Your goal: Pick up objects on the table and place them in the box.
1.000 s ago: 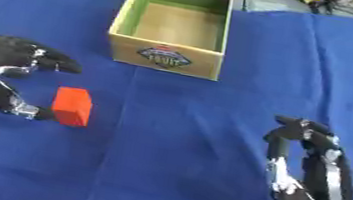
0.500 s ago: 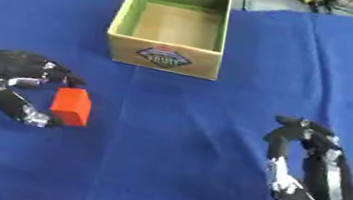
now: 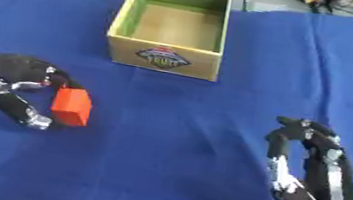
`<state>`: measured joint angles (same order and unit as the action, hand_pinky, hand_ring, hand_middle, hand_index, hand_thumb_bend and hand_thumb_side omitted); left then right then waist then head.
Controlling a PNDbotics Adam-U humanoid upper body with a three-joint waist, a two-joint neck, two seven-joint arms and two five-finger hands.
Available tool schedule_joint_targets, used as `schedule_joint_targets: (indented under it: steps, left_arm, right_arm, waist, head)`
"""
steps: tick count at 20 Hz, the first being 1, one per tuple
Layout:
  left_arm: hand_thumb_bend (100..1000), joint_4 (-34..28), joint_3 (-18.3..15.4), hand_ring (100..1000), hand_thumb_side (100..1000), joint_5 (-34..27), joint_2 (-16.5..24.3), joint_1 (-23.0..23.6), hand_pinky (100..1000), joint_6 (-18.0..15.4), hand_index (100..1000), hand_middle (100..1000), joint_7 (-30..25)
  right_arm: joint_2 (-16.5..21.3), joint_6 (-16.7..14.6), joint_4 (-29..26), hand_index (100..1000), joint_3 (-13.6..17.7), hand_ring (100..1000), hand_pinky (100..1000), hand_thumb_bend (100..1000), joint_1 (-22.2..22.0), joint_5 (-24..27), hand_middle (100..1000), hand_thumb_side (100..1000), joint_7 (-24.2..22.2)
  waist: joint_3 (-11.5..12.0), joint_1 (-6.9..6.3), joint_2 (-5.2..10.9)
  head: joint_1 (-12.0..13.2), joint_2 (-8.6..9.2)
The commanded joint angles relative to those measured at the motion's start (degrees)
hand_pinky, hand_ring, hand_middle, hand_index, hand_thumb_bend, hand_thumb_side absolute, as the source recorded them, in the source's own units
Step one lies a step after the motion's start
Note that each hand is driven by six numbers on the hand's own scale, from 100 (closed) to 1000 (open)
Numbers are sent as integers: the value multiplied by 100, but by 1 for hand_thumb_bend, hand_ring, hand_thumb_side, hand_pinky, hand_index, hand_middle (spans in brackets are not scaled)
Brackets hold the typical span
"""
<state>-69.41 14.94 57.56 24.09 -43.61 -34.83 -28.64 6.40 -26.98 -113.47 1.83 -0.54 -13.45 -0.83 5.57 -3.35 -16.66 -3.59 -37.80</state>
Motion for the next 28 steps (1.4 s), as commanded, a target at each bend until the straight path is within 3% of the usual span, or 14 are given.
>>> schedule_joint_targets:
  steps: [1, 9, 10, 14, 21, 28]
  left_arm:
    - [374, 93, -56, 750, 1000, 69, 64, -22, 587, -854, 900, 670, -752]
    - [101, 72, -55, 711, 1000, 60, 24, -24, 514, -660, 700, 600, -462]
    - [100, 70, -57, 686, 1000, 69, 21, -23, 491, -642, 639, 566, -420]
    - [100, 54, -66, 623, 985, 94, 25, -19, 410, -575, 530, 514, -278]
    - [100, -230, -200, 556, 592, -43, 96, -28, 288, -374, 453, 469, 238]
    - [100, -908, -490, 523, 451, 226, 333, -49, 197, -167, 459, 445, 863]
  right_arm:
    - [29, 30, -112, 510, 36, 495, 765, 100, 17, -37, 425, 475, 5]
    - [-7, 47, -112, 508, 48, 494, 763, 100, 19, -100, 423, 475, 34]
    - [-11, 46, -112, 508, 54, 494, 763, 100, 18, -107, 423, 475, 48]
    - [-20, 57, -112, 507, 64, 494, 763, 100, 9, -138, 422, 474, 95]
    - [-27, 92, -112, 504, 62, 494, 763, 100, 13, -161, 420, 470, 140]
    - [-15, 50, -112, 501, 62, 493, 761, 100, 14, -153, 420, 470, 207]
  waist:
    - [5, 17, 79]
    - [-40, 29, 64]
    - [-50, 32, 63]
    - [-62, 37, 59]
    - [-66, 39, 56]
    - [-115, 51, 47]
  head:
    - [22, -36]
    - [63, -60]
    - [68, -58]
    - [73, -59]
    - [50, -26]
    - [33, 28]
